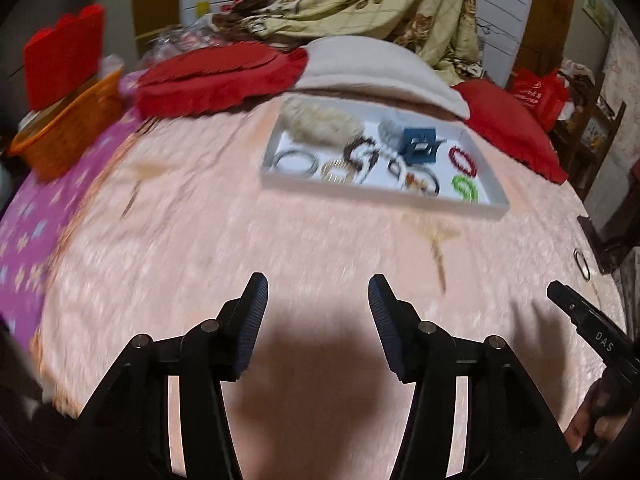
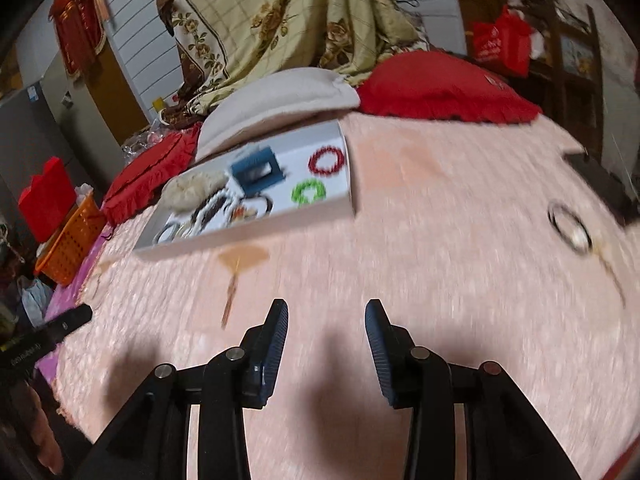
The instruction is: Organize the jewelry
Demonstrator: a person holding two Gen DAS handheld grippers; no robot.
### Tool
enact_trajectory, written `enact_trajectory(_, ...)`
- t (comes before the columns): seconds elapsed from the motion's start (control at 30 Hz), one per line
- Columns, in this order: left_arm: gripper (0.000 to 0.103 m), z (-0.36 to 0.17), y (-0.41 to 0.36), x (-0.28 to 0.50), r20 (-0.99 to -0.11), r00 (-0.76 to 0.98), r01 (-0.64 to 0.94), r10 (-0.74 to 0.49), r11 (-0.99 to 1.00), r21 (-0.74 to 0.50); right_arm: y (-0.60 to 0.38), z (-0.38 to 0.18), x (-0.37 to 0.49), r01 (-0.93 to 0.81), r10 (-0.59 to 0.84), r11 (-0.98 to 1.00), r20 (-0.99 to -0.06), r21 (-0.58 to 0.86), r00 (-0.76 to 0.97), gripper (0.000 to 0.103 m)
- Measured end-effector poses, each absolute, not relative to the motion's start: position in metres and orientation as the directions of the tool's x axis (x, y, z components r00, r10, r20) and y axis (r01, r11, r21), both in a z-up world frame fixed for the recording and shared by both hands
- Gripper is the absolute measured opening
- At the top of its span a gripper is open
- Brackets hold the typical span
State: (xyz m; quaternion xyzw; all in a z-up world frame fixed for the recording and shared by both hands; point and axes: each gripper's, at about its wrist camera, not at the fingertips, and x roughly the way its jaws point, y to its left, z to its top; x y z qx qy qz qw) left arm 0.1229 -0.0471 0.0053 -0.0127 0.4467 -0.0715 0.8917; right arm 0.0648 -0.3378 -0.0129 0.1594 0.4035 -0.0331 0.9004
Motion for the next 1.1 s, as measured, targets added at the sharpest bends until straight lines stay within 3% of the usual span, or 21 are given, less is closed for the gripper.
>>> enact_trajectory(0.27, 0.052, -0.001, -0.039, 0.066, -0.792, 0.602, 0.105, -0.106, 0.993, -0.054, -0.313, -0.034, 0.039, 0.213, 0.06, 0.942, -0.754, 0.259, 0.654, 0.038)
enact_trajectory(1.1, 0.052, -0.004, -0.058, 0.039, -0.791, 0.595, 0.149, -0.142, 0.987, -0.065, -0.277, -0.027, 0.025, 0.183, 0.007, 0.969, -0.765, 0.163, 0.644, 0.039)
